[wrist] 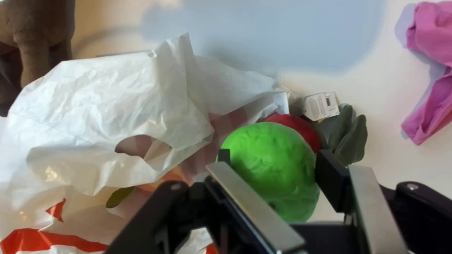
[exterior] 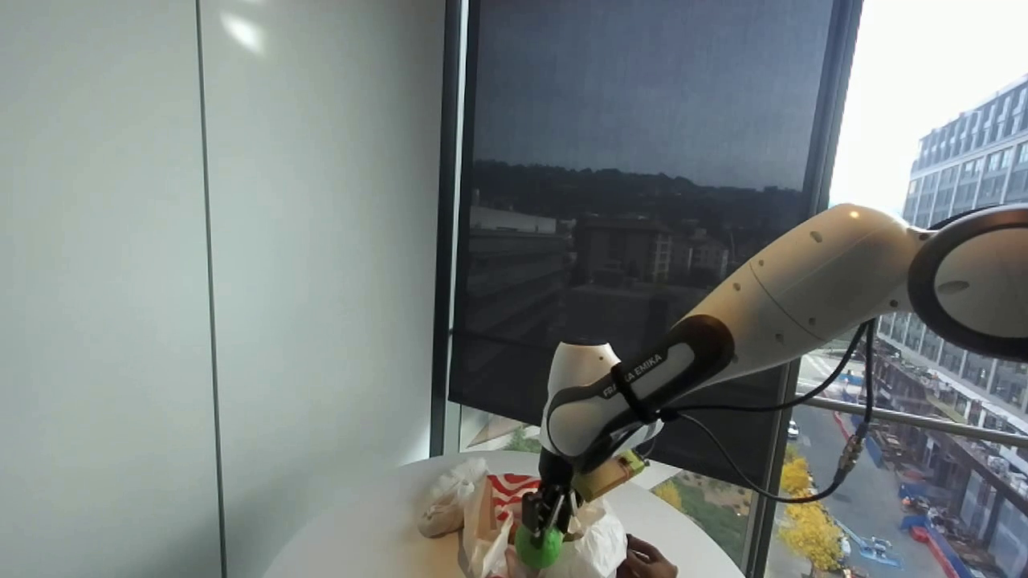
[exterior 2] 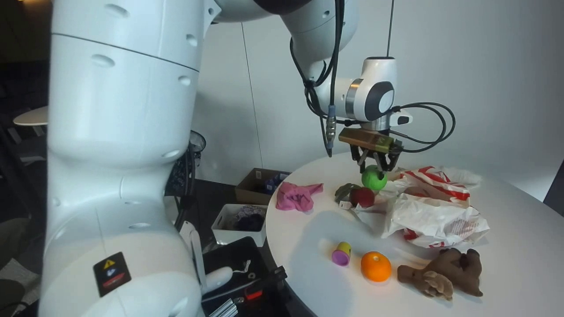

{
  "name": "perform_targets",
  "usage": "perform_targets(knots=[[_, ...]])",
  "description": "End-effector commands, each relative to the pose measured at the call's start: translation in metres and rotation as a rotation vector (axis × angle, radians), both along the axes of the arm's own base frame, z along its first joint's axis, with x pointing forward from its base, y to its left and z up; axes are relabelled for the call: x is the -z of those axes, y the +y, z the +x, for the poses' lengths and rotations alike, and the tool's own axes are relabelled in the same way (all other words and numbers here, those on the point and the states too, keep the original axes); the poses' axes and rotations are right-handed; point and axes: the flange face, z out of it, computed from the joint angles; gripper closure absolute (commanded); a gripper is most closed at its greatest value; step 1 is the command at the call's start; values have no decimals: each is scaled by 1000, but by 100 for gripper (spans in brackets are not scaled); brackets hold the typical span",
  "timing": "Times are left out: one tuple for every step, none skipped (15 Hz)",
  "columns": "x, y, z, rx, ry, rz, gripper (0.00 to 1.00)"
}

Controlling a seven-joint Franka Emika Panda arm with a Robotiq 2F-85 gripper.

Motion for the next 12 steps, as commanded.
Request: perform_targets(knots=[[-2,-24,-40,-88,134,79,62],[6,-29,-47,-106,163,87,62],[21,-33,-51,-128,165,93,62],[32,-38,-55,-142,161,80,62],[47,-39,-57,-160,146,75,62],[58,-39,-58,-173,143,76,62],[69,-41,-61,-179,141,72,62],[84,-39,-63,-183,142,68,62],[97,-39,-65,-193,135,56,62],[110,-40,-66,-200,132,53,62],[120,-39,-66,-202,130,52,62],[131,-41,-67,-206,128,46,62]])
